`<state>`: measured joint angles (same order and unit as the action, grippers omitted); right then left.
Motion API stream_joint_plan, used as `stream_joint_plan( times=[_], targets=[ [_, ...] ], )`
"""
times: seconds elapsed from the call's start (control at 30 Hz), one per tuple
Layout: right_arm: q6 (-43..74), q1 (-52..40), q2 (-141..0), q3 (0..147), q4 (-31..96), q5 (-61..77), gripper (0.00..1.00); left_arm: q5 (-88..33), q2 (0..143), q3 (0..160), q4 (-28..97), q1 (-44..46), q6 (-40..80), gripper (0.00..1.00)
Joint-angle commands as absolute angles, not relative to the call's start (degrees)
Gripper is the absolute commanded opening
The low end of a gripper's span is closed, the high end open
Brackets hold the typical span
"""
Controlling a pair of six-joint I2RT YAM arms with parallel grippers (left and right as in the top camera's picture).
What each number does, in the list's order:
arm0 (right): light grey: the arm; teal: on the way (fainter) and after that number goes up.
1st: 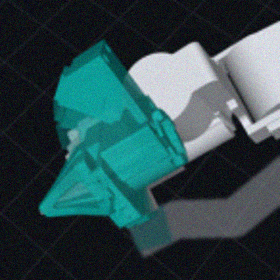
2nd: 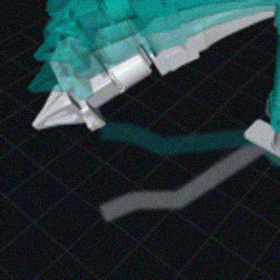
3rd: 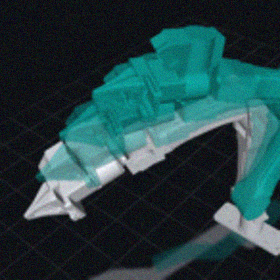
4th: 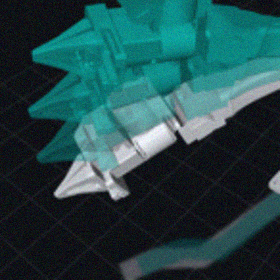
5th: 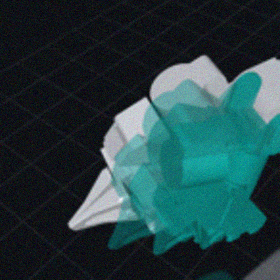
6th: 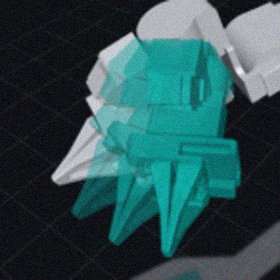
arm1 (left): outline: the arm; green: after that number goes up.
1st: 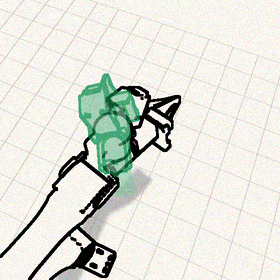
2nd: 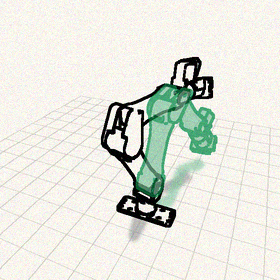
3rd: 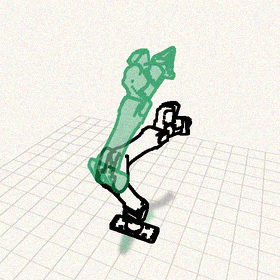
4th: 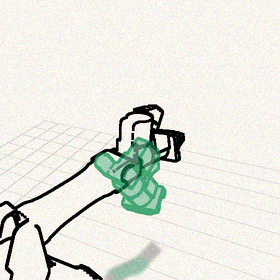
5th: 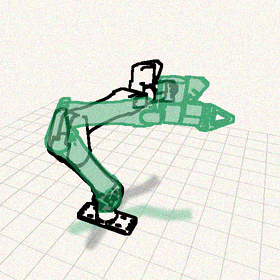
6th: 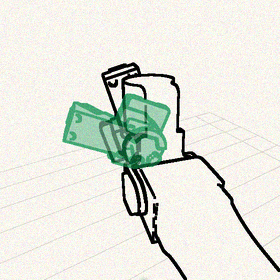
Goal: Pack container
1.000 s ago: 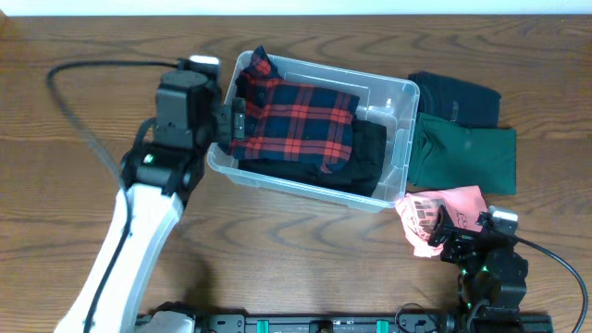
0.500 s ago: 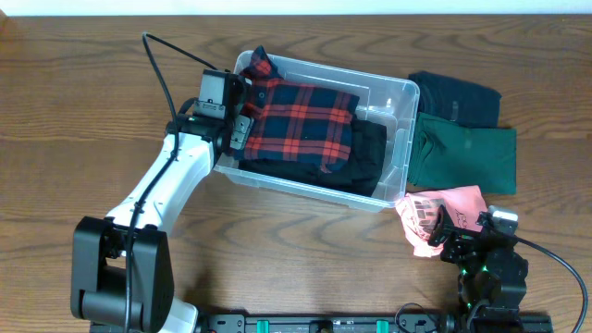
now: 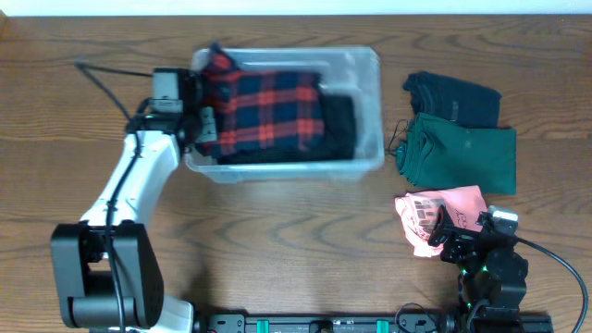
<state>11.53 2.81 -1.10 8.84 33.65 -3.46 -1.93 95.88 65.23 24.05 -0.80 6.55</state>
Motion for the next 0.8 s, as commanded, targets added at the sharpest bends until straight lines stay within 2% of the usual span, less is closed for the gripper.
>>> stream_joint_plan(
  times=[0.0, 0.13, 0.33, 0.57, 0.63, 0.77],
  targets=[
    [11.7, 2.2, -1.1, 8.7, 33.9, -4.1, 0.99, 3.7, 96.7, 64.8, 24.3, -4.8, 11.2, 0.32],
    [11.7, 2.2, -1.1, 8.7, 33.9, -4.1, 0.99, 0.2, 96.7, 64.8, 22.9, -5.3, 3.7, 0.37],
    [11.7, 2.2, -1.1, 8.7, 33.9, -4.1, 0.99, -8.7, 96.7, 64.8, 22.6, -5.3, -10.1, 0.37],
    [11.7, 2.2, -1.1, 8.7, 33.9, -4.1, 0.99, -10.0, 96.7, 64.8, 29.5, -5.3, -24.6, 0.29],
    [11.7, 2.2, -1.1, 8.7, 33.9, -4.1, 0.99, -8.8, 96.7, 64.8, 32.3, -5.4, -28.4, 0.21],
    [11.7, 2.2, -1.1, 8.7, 33.9, -4.1, 0.99, -8.0, 96.7, 64.8, 33.5, -5.6, -28.4, 0.19]
  ],
)
